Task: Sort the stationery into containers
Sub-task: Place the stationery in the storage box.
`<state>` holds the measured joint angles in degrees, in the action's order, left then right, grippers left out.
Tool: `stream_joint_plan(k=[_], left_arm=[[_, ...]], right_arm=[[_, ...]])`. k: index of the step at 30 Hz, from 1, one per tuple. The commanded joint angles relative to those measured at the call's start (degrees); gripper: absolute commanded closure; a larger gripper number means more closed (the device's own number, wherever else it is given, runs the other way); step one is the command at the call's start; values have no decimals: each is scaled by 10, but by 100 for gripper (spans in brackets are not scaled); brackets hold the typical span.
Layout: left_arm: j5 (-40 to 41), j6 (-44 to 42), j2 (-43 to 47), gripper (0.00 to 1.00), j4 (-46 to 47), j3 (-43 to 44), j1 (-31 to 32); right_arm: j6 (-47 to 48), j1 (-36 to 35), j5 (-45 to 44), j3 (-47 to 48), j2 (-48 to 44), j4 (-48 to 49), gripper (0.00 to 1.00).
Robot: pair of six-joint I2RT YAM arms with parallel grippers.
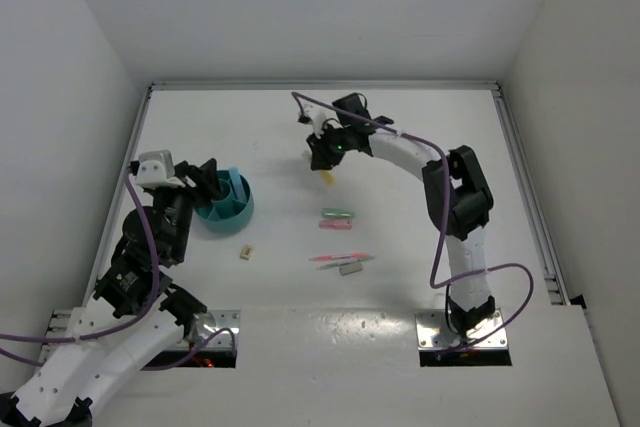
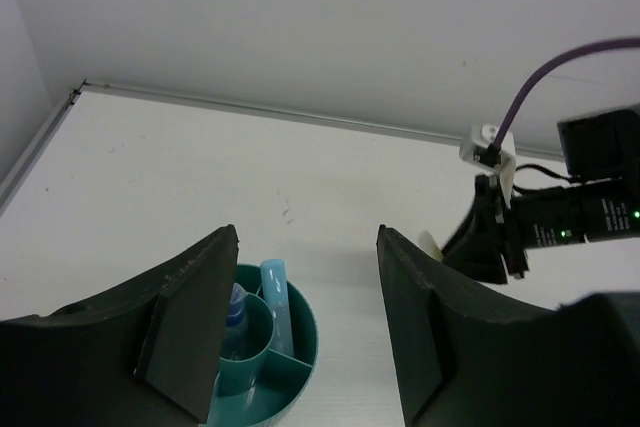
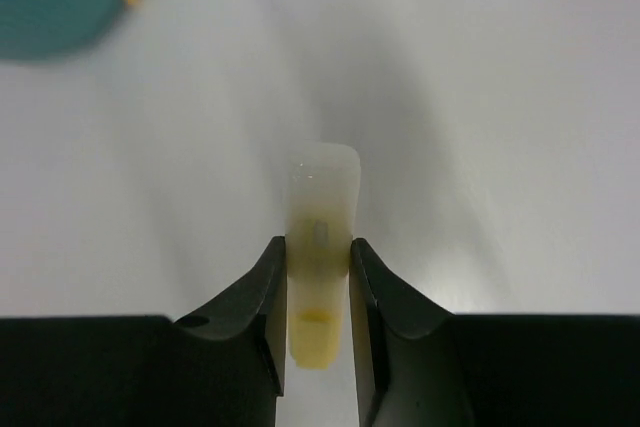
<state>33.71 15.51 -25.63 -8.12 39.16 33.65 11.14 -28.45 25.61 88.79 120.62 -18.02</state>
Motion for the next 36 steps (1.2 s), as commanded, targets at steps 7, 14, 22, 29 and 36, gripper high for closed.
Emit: stream_joint_plan(k=[7,14,22,29,36], left_arm=[[35,-5,0,37,-1,15,-5],[29,-5,0,37,-1,15,-5],[28,-5,5,37,-1,15,-5],[28,-5,10,37,-1,15,-5],[34,-5,10,37,-1,15,-5]], right_arm=[[-141,-49,289,78,65,454,100],[-165,-86,414,164,117,498,100],[-187,-110,478,165,123,526,100],[-168,-122,485,194,158,521,100],[-157,-128,502,219,187,527,100]])
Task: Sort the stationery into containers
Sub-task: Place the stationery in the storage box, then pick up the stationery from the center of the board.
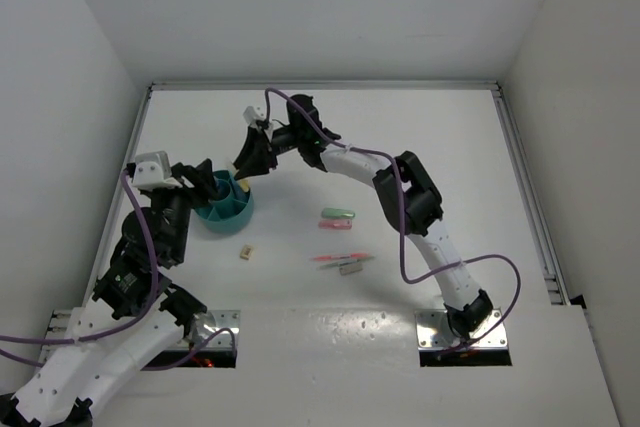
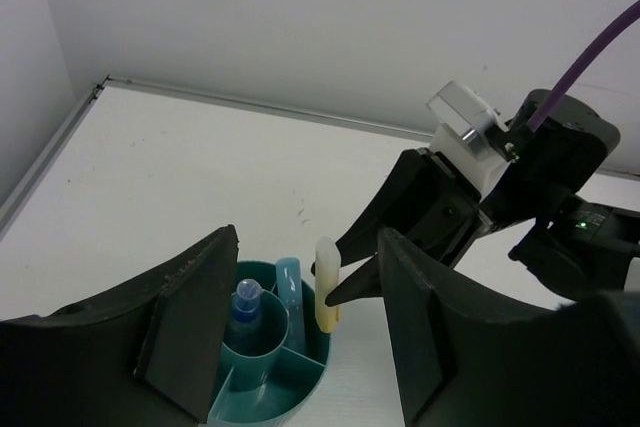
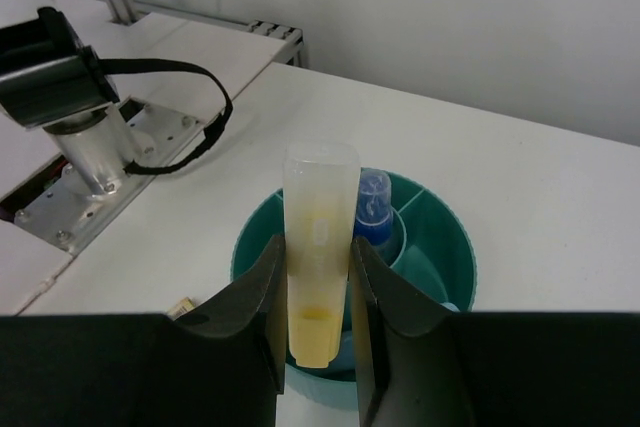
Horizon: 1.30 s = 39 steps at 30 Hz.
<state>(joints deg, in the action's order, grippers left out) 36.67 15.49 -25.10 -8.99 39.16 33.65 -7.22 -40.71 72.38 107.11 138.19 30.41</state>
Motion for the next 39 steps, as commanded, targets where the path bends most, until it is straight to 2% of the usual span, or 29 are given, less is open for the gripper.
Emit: stream_joint_plan(k=[1,12,13,14,16,18,20,21,29,33,34,36,37,38,39], left_arm=[[4,-5,5,37,8,15,-5],[4,-5,5,37,8,15,-5],[4,-5,5,37,8,15,-5],[4,-5,5,37,8,15,-5],[4,-5,5,37,8,15,-5],[10,-5,5,37,8,15,-5],[10,-5,5,37,8,15,-5],[10,-5,5,37,8,15,-5],[10,-5,10,37,8,15,-5],[10,-5,10,37,8,15,-5],[10,-5,10,37,8,15,-5],[3,-5,10,33,8,15,-5],[-6,-5,10,31,8,15,-5],[-17,-5,10,28,14,10,-5],[-53,-5,-3,26,14,10,-5]], right_arm=[[32,-5,34,35,19,43,100],[32,-10,34,66,59,54,100],[32,-10,34,66,59,54,97],[32,-10,34,61,59,54,89],[38,-10,47,61,59,54,66],[44,-10,47,61,64,54,64],[44,-10,47,61,64,54,46],[49,-10,47,61,64,49,2],[34,0,58,49,24,60,0],[-69,19,-14,42,-22,84,0],[-60,29,6,49,-38,28,0],[-44,64,-11,84,-49,-44,0],[-18,76,-95,108,-55,-233,0],[10,85,-148,146,-70,-316,0],[83,99,-201,146,-84,-383,0]])
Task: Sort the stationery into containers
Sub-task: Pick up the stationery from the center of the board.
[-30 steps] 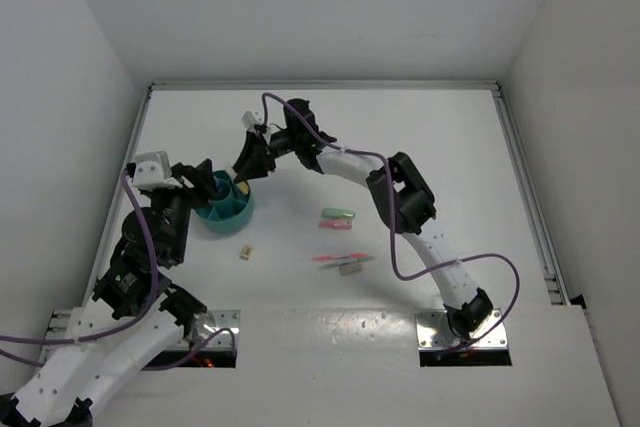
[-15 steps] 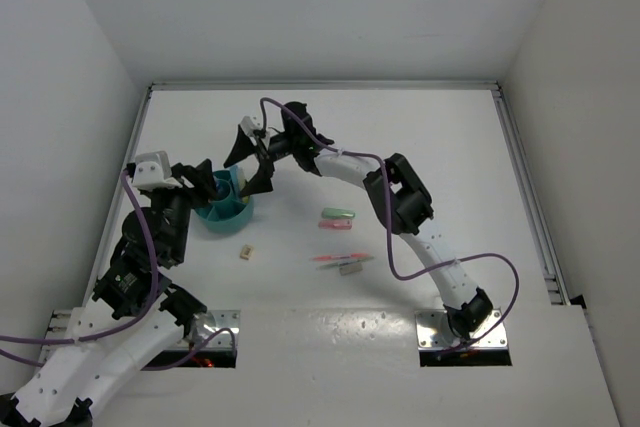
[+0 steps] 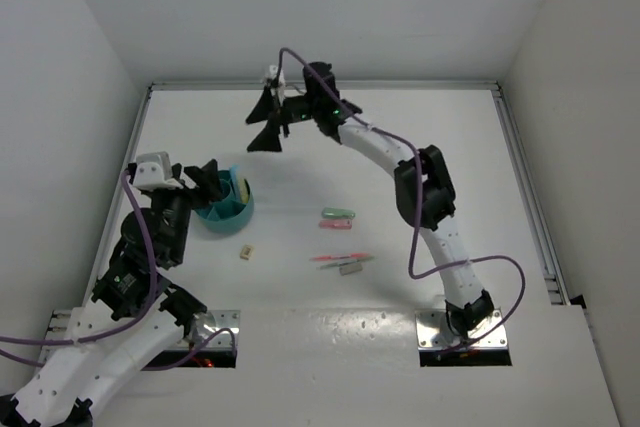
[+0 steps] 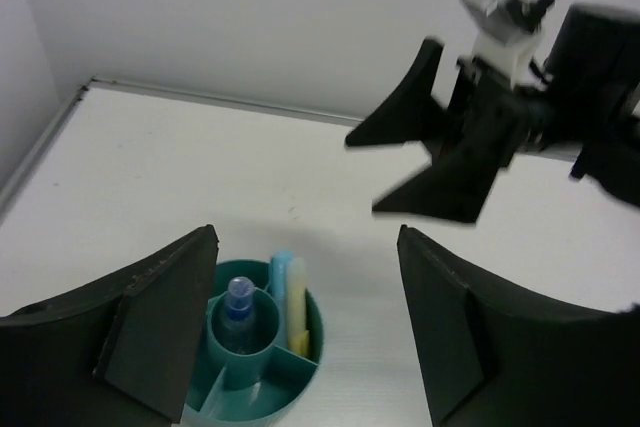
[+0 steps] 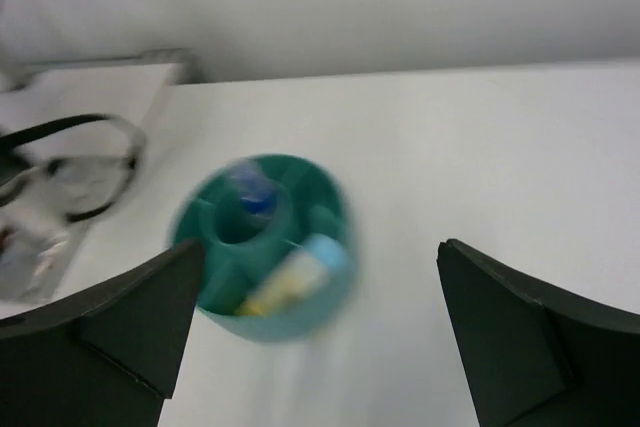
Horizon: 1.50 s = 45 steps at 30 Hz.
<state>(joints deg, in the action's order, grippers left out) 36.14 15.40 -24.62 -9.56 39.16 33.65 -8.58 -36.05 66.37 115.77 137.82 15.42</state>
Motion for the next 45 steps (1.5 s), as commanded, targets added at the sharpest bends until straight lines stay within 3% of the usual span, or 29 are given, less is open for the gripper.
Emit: stream_joint_plan(k=[1,2,3,4,5,6,7,10,11,12,13,14,15,16,17,18,20,21,23,24,27,28,31,40,45], left_arm=[[-70,-4,-16,21,26,4,-5],[-97,-4,-28,19,26,4,-5],[-168,-4,-42,19,31,4,-5],[-208,-9,-79,39,31,10,-5],[-242,-9,-105,57,37,10,-5],[-273,-4,-134,77,37,20,-5],[-339,-4,-167,100,32,38,-5],[-427,24,-309,100,17,85,-5],[-439,39,-341,100,17,96,-5],[-448,71,-401,100,17,108,-5],[-448,88,-431,100,17,136,2],[-455,103,-460,100,17,152,15],[-441,113,-488,91,2,171,26],[-410,165,-542,75,-16,214,35],[-365,193,-566,66,-27,231,41],[-348,224,-588,46,-50,248,49],[-301,338,-645,38,-71,288,49],[-289,413,-662,35,-93,297,56],[-267,476,-691,35,-99,311,62],[-249,517,-718,34,-111,317,78],[-199,630,-759,31,-162,346,106],[-194,666,-766,30,-167,346,112],[-176,711,-783,35,-183,361,126],[-175,805,-827,62,-195,366,139],[-175,824,-854,62,-195,371,139]], right_arm=[[127,60,-225,60,-97,-310,0],[127,68,-270,10,-116,-311,0],[79,86,-320,-19,-154,-311,6],[87,98,-340,-42,-170,-325,28],[111,113,-324,-72,-183,-372,88],[126,127,-329,-90,-199,-387,100],[199,142,-355,-127,-229,-412,100],[156,158,-488,-203,-275,-407,100],[147,164,-500,-203,-275,-433,84],[137,169,-514,-203,-264,-490,38],[131,177,-514,-176,-250,-530,30],[116,183,-507,-165,-236,-564,28],[108,190,-484,-165,-224,-603,51],[101,201,-484,-177,-224,-609,87],[75,201,-484,-189,-224,-609,100],[75,208,-478,-219,-248,-596,100],[43,208,-488,-254,-279,-563,96],[43,208,-488,-283,-307,-534,61],[48,208,-498,-283,-328,-540,39],[48,214,-508,-288,-337,-540,34],[41,220,-529,-333,-382,-498,36],[32,225,-529,-347,-392,-487,45],[32,231,-541,-366,-404,-479,54],[27,237,-541,-384,-417,-464,54],[27,242,-535,-384,-423,-464,54]])
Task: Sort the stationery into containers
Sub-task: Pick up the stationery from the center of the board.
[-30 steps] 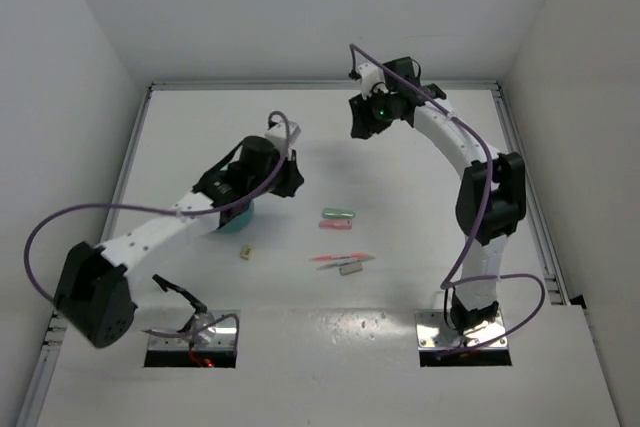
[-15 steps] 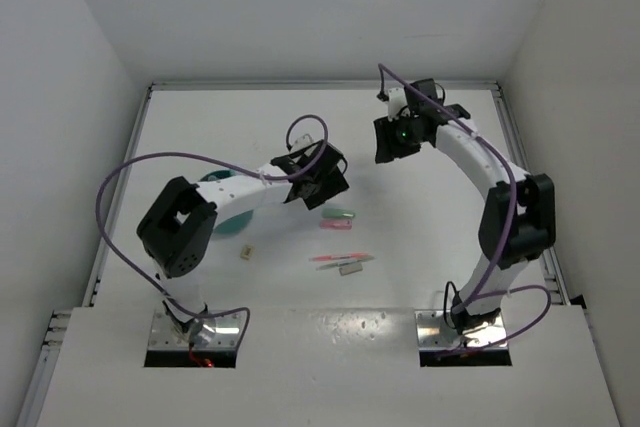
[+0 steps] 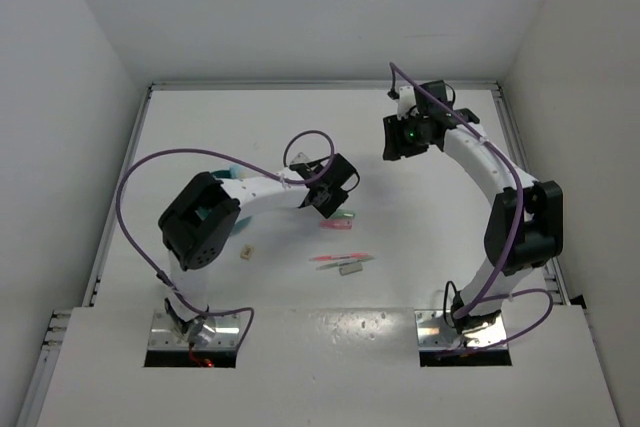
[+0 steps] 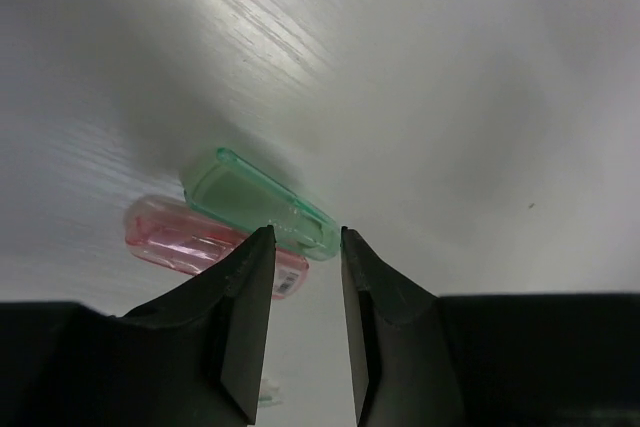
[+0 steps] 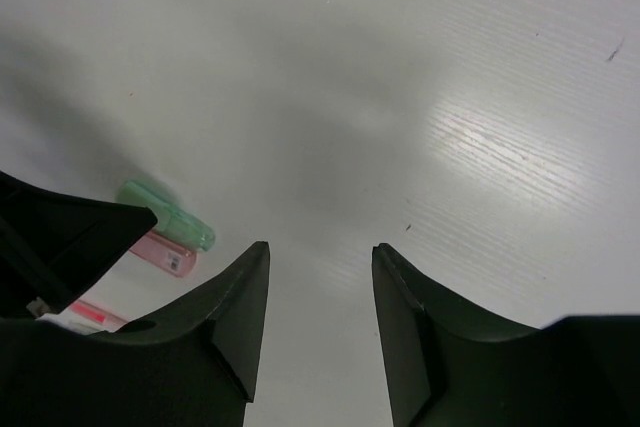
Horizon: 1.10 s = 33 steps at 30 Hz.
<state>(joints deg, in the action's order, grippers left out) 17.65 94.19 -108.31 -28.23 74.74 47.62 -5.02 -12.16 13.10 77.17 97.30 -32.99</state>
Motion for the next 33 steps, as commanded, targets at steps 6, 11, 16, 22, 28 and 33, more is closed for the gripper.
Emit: stream_joint_plan(k=[6,11,16,22,28,33], left_arm=[[4,42,-28,60,-9,15,5],[9,42,-36,57,-9,15,10],[4,47,-55,51,-9,15,5],[4,42,-81,41,-38,51,-1],[1,29,-105,40,-74,81,-6],[-17,15,-128,40,-126,109,-16]], right_arm=[[-9,3,3,-3,-24,25,54],[-9,3,3,-3,-24,25,54],[-9,3,3,-3,-29,25,53],[-9,3,3,-3,-34,25,53],[-9,8,20,-3,-34,25,53],[-14,8,31,-9,-45,25,53]])
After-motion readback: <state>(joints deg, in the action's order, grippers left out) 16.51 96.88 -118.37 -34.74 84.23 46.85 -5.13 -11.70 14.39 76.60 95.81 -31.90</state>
